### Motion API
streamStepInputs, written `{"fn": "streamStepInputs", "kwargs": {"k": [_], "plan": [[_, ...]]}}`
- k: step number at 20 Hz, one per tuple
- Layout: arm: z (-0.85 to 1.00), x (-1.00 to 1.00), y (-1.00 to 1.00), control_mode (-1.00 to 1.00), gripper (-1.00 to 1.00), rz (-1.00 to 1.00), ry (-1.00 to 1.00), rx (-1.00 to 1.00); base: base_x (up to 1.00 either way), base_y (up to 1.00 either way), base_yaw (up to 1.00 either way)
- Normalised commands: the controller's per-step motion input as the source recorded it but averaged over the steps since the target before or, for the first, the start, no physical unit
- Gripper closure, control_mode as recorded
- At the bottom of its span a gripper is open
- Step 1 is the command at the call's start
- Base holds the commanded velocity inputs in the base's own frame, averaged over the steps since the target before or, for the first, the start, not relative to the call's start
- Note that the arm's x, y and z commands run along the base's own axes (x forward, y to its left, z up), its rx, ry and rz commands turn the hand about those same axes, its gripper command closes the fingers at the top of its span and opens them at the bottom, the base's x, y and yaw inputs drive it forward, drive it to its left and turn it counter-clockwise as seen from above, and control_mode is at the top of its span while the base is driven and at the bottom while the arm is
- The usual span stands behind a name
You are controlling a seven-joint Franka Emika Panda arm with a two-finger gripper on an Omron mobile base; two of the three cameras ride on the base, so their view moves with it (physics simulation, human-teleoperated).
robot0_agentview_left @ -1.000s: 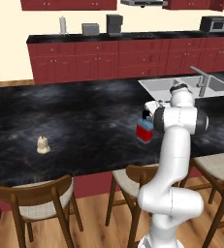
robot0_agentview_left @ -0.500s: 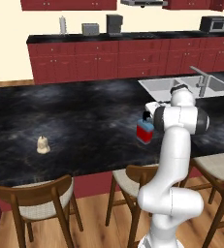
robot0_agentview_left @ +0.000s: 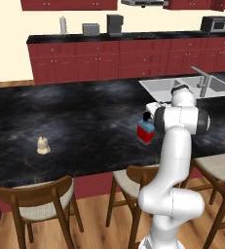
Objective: Get the candle and the liquor from the cabinet and move them to the dining counter.
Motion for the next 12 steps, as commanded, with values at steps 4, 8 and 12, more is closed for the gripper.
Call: {"fn": "streamStepInputs", "kwargs": {"k": [4, 8, 12], "plan": [[0.0, 0.0, 0.0, -1.0, -1.0, 0.0, 0.0, 0.0, 0.0, 0.0, 0.0], [0.0, 0.0, -0.04, -1.0, -1.0, 0.0, 0.0, 0.0, 0.0, 0.0, 0.0], [0.03, 0.0, -0.19, -1.0, -1.0, 0.0, -0.05, 0.0, 0.0, 0.0, 0.0]]}}
